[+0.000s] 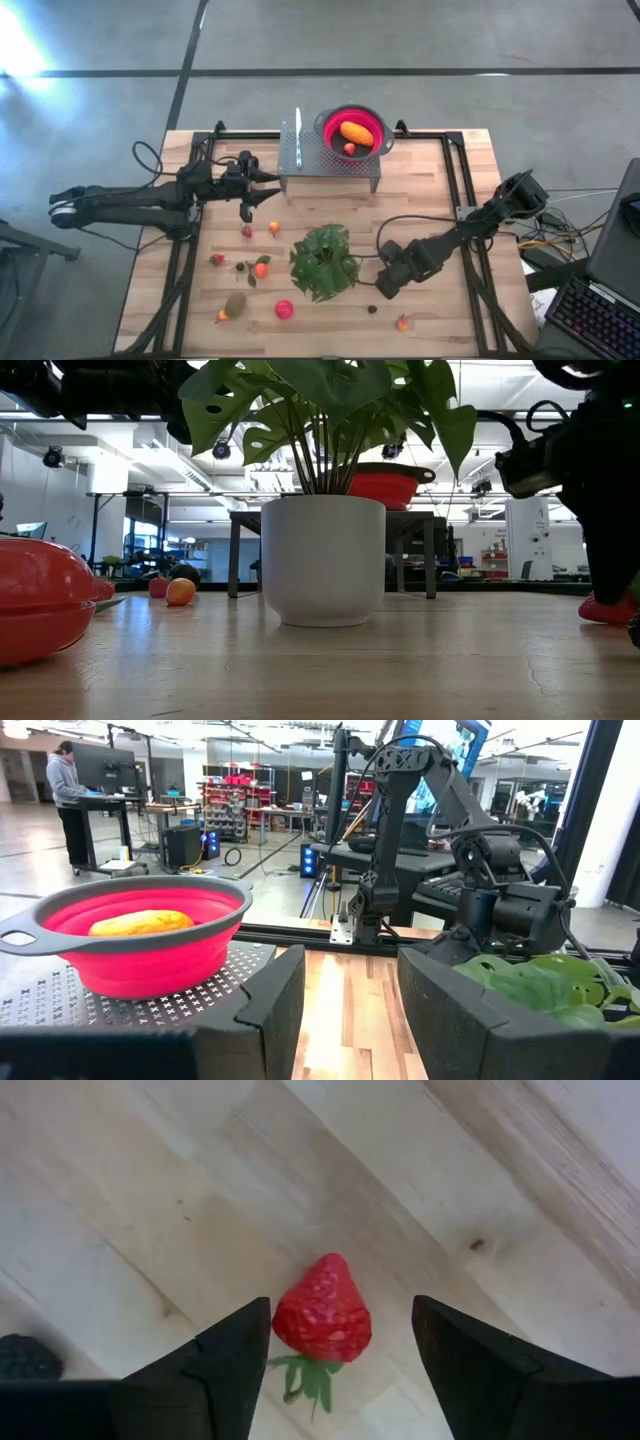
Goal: Pick & Place Fruit
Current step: Put the red strawberry into the red strainer bowl on the shelf
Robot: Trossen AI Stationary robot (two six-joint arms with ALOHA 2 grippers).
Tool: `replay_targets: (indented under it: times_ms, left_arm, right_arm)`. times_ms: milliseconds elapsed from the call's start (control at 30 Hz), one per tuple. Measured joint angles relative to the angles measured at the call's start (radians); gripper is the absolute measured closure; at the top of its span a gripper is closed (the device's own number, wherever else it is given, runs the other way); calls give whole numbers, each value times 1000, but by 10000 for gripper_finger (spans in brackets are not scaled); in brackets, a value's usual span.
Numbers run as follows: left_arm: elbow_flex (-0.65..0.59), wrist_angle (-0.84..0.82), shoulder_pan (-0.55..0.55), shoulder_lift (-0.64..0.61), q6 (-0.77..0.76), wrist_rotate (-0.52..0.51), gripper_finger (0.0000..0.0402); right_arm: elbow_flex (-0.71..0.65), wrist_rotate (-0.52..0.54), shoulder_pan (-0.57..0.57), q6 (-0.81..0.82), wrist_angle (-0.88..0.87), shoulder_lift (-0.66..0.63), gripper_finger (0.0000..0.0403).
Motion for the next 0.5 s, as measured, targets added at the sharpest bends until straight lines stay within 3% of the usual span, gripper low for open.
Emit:
replay_targets:
  times_ms: [500]
  left_arm:
    - [0,0,0,0,0,0,234]
  right_arm:
    - [-49,3,0,8,5,0,231]
